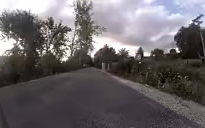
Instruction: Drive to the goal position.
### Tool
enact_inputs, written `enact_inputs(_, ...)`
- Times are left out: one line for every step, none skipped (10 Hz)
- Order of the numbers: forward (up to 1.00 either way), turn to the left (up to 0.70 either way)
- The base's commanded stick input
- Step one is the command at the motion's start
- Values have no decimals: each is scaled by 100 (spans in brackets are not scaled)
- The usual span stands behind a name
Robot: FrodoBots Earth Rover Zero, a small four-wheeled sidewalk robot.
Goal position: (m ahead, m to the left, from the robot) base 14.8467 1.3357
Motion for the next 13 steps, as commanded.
enact_inputs(70,0)
enact_inputs(70,0)
enact_inputs(70,0)
enact_inputs(70,0)
enact_inputs(70,2)
enact_inputs(70,23)
enact_inputs(70,35)
enact_inputs(70,35)
enact_inputs(70,35)
enact_inputs(70,8)
enact_inputs(70,0)
enact_inputs(70,0)
enact_inputs(70,0)
